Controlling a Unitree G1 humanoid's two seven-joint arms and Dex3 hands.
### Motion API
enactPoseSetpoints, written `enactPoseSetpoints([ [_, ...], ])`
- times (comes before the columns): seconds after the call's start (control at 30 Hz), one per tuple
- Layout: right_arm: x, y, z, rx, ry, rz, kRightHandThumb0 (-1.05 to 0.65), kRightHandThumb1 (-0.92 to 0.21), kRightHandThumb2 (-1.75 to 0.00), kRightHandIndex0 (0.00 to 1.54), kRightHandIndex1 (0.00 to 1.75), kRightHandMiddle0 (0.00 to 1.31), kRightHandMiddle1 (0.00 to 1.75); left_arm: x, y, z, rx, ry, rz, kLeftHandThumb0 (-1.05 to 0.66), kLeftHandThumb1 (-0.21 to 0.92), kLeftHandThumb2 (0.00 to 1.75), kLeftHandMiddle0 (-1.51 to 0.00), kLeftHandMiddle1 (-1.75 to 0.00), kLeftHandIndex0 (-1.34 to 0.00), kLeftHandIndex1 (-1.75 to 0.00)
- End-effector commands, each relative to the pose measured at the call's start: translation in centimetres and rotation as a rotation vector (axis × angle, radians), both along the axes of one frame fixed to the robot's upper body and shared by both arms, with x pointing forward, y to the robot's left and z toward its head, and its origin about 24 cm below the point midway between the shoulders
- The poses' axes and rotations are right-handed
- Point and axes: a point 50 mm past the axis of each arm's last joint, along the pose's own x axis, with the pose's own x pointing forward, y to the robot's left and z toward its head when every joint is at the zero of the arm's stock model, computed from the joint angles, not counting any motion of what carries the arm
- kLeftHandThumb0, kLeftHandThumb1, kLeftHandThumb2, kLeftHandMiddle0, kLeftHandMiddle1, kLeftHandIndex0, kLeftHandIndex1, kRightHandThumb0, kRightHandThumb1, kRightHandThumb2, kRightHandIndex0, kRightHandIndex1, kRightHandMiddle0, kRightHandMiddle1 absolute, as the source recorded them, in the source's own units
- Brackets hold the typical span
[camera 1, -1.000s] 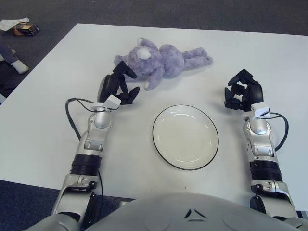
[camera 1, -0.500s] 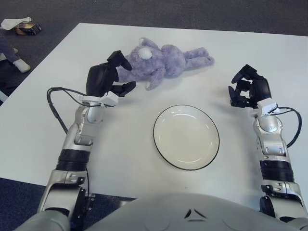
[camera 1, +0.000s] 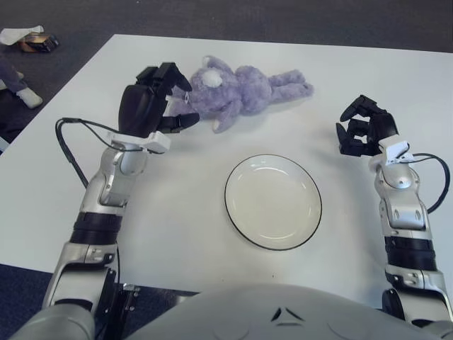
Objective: Put the doll into the plate.
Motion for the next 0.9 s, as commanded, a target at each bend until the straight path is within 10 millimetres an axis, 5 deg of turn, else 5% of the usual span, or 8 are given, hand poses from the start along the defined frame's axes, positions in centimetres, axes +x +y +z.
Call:
enactPoseSetpoints([
  [0.0, 0.4, 0.1, -0.1, 0.003, 0.005, -0.008, -0.46, -0.37, -1.25, 1.02, 1.75, 0.57, 1.75, 0.4, 0.2, 0.7, 0.017, -0.034, 0.006, -0.61, 0.92, 0.59, -0.24, -1.33, -0.05, -1.49],
  [0.1, 0.6, -0.2, -0.6, 0.018, 0.014, -0.007, -0.47, -0.36, -1.26, 1.02, 1.75, 0.58, 1.75, 0.7, 0.1, 0.9, 0.045, -0.045, 0.008, -0.67, 0.92, 0.59, -0.22, -1.27, -0.02, -1.35],
  [0.37, 0.8, -0.3, -0.9, 0.010, -0.011, 0.003, -0.47, -0.35, -1.27, 1.04, 1.75, 0.59, 1.75, 1.3, -0.1, 1.1, 0.106, 0.000, 0.009, -0.75, 0.92, 0.50, -0.13, -0.75, 0.00, -0.91],
  [0.87, 0.9, -0.4, -1.3, 0.038, -0.024, 0.009, -0.47, -0.35, -1.27, 1.05, 1.75, 0.59, 1.75, 4.3, 0.0, 0.1, 0.246, 0.065, 0.030, -0.96, 0.92, 0.30, 0.00, -0.24, 0.00, -0.39],
])
